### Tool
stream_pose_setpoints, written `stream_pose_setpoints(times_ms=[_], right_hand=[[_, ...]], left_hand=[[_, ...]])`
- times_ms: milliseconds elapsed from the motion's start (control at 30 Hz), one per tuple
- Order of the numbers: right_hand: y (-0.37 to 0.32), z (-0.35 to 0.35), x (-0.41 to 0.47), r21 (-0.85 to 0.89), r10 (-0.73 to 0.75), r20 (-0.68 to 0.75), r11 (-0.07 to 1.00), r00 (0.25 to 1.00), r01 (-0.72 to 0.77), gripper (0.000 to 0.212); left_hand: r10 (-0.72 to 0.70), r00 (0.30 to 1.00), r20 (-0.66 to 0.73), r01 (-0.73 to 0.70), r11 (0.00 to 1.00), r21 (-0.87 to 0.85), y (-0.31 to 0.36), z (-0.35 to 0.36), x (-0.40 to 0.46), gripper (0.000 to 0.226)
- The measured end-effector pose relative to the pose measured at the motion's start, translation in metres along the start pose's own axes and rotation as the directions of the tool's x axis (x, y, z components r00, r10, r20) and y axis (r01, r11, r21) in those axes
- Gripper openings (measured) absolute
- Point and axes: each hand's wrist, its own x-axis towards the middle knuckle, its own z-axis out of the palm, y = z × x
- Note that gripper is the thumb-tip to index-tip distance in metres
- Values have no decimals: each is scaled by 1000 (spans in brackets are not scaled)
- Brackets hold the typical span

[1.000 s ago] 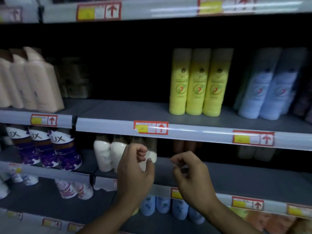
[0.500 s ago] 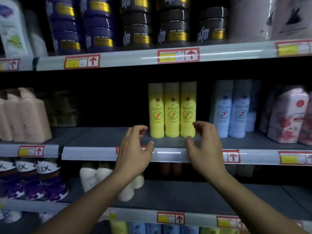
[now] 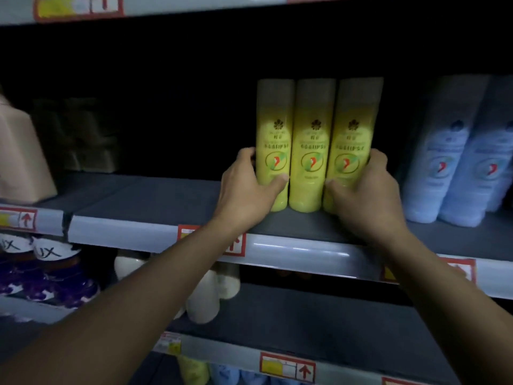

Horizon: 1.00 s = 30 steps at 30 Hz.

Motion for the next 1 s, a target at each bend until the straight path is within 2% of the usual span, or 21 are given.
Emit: stream_pose_setpoints(times_ms=[100,233,433,600,700,867,933,1000], right_hand=[[4,0,-1,10,-14,-54,1000,998,15,44],[4,-1,-9,36,-58,-110,997,992,63,55],[-5,-20,-38,124,-158,-234,974,959,190,64],[-10,-43,-81,152,-272,-304,932,913,328,71],[-6,-51,-111,142,-312,-236,926,920,351,72],[7,-50,-169,216,-321,-65,920,945,328,59],[18,-48,-191,233,-300,20,929,954,288,61],[32,-43,-211,222,-238,107,952,965,210,65]], left_hand=[[15,999,-31,-16,1000,-16,2,1,-3,58],[44,996,-80,-46,999,-29,4,-5,-12,58],[149,973,-178,-170,979,-110,20,-23,-39,61],[251,947,-198,-261,965,-23,38,-49,-73,70],[305,937,-171,-304,952,32,48,-61,-102,62],[316,947,-58,-319,947,-34,44,-73,-157,55],[281,960,11,-280,959,-38,36,-73,-180,52],[188,980,72,-186,982,-38,22,-70,-203,49]])
